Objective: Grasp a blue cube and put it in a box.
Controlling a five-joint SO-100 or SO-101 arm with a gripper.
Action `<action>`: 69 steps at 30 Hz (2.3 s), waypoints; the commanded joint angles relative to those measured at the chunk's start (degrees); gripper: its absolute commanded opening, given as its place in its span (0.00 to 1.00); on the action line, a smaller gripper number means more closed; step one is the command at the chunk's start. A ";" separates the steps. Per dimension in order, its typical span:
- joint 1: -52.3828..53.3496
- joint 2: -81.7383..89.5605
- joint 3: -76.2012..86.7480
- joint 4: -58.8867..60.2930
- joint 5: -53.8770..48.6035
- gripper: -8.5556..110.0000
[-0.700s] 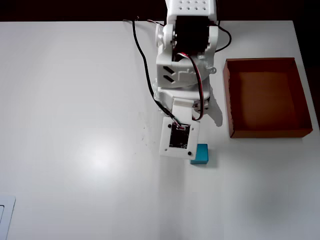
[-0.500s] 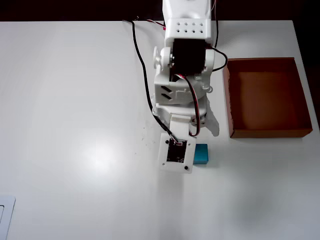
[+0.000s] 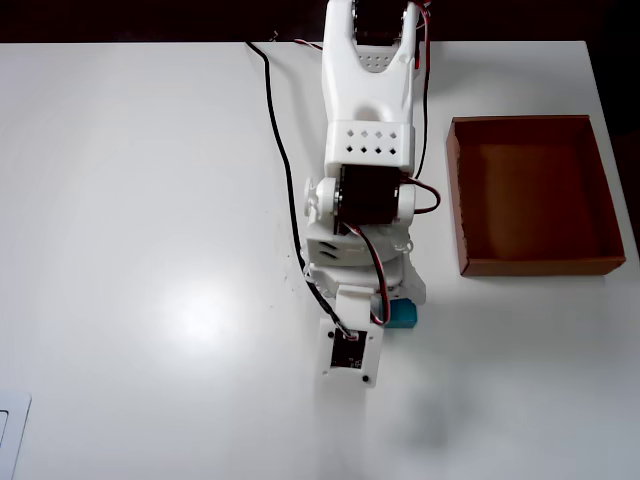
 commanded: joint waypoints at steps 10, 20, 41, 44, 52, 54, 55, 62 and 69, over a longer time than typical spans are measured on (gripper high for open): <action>-4.04 -0.79 -4.39 -1.49 -0.18 0.38; -7.03 -0.53 -3.25 -0.88 1.76 0.33; -6.59 -1.41 -0.26 -2.64 2.46 0.28; -6.33 -1.85 -0.26 -3.16 2.81 0.27; -6.33 -2.20 -0.44 -3.78 3.52 0.24; -6.42 -2.29 -0.53 -3.87 3.87 0.23; -6.50 -2.37 -0.62 -3.96 3.96 0.23; -6.94 -2.37 -0.70 -4.04 4.39 0.20; -7.03 -2.37 -0.79 -4.31 4.75 0.18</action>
